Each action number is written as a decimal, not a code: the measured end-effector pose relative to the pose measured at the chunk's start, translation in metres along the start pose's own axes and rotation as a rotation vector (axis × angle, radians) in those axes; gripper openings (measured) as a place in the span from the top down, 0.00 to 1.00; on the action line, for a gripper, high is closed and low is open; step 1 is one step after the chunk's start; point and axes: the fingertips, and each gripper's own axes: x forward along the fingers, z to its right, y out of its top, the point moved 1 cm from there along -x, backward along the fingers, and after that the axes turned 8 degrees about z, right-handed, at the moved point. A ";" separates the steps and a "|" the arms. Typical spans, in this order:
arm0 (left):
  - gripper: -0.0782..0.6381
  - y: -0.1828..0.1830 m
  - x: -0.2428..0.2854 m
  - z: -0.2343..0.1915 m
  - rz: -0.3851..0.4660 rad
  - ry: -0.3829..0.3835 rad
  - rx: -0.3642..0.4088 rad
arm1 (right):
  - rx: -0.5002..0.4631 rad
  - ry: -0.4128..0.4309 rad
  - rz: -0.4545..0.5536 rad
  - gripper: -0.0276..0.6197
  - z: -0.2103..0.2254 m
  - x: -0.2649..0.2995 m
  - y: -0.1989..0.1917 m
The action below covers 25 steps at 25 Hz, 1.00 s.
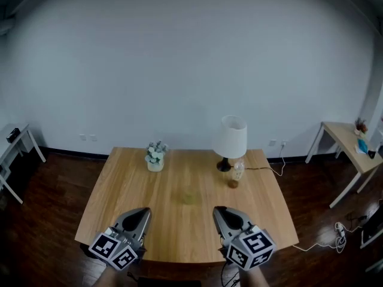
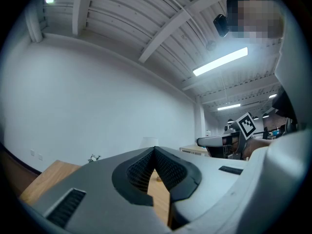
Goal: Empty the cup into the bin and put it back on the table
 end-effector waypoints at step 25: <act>0.90 -0.008 0.050 -0.080 0.007 -0.013 -0.039 | -0.025 -0.033 -0.042 0.95 0.042 0.106 -0.007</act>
